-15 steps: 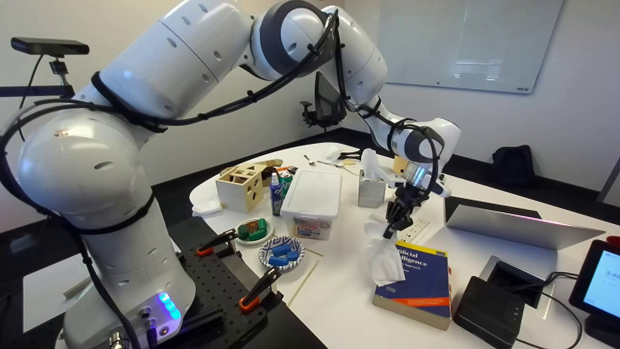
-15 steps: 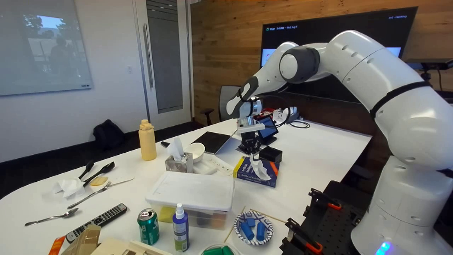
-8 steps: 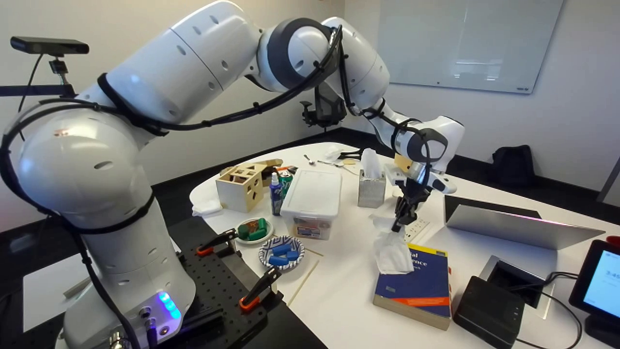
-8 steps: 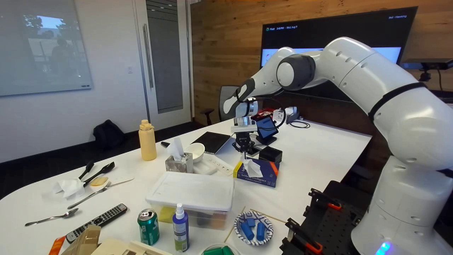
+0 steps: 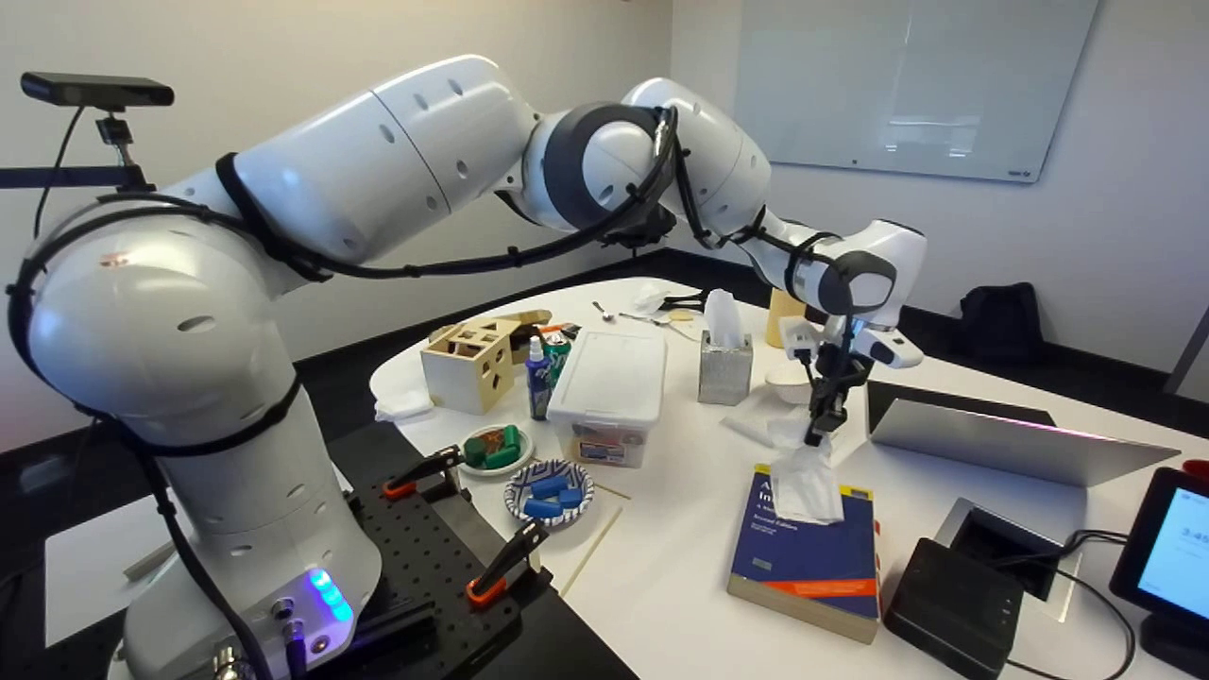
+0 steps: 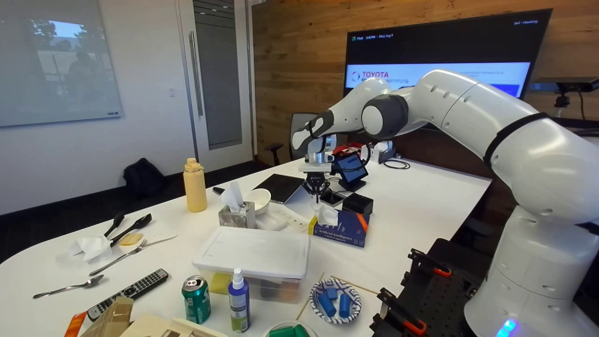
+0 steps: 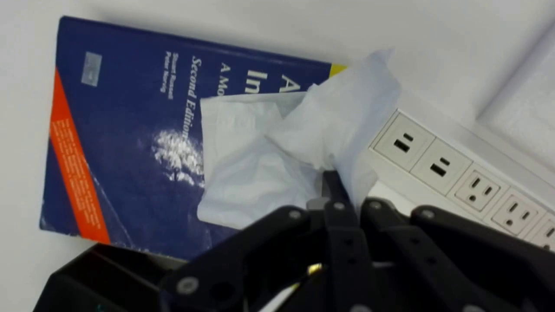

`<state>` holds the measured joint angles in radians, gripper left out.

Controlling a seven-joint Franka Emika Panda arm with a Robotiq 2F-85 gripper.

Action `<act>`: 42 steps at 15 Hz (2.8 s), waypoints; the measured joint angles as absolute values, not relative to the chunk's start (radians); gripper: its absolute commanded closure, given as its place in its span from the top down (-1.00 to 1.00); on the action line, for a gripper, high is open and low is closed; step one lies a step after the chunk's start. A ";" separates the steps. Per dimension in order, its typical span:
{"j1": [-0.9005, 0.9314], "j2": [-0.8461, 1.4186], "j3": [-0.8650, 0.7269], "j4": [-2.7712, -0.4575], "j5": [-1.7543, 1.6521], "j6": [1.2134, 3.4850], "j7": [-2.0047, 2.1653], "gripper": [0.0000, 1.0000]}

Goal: Use the tissue to wipe the book

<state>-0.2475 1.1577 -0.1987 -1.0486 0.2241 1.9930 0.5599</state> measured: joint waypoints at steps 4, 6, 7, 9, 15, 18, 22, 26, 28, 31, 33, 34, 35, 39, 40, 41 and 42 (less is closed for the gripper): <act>-0.305 1.210 -0.243 -0.962 0.198 1.993 0.560 -0.99; -0.334 1.219 -0.271 -0.958 0.192 1.993 0.554 -0.99; -0.348 1.221 -0.282 -0.958 0.189 1.993 0.551 -0.99; -0.373 1.221 -0.295 -0.961 0.185 1.993 0.539 -0.99; -0.368 1.184 -0.295 -1.037 0.185 1.983 0.437 -0.99; -0.330 1.106 -0.298 -1.158 0.158 1.969 0.375 -0.99; -0.283 0.987 -0.321 -1.344 0.090 1.943 0.353 -0.99; -0.251 0.878 -0.327 -1.536 0.026 1.941 0.351 -0.99; -0.233 0.830 -0.313 -1.630 0.023 1.951 0.351 -0.99; -0.210 0.781 -0.280 -1.740 0.037 1.981 0.361 -0.99; -0.200 0.770 -0.256 -1.776 0.067 2.005 0.373 -0.99; -0.197 0.770 -0.245 -1.781 0.082 2.018 0.385 -0.99; -0.194 0.771 -0.236 -1.781 0.098 2.032 0.398 -0.99; -0.186 0.779 -0.224 -1.746 0.146 2.084 0.451 -0.99; -0.186 0.785 -0.225 -1.728 0.147 2.091 0.465 -0.99; -0.186 0.793 -0.229 -1.707 0.147 2.100 0.481 -0.99; -0.187 0.804 -0.236 -1.685 0.147 2.108 0.496 -0.99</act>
<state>-0.1871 0.8043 -0.2358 -1.6854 0.1474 2.1076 0.4961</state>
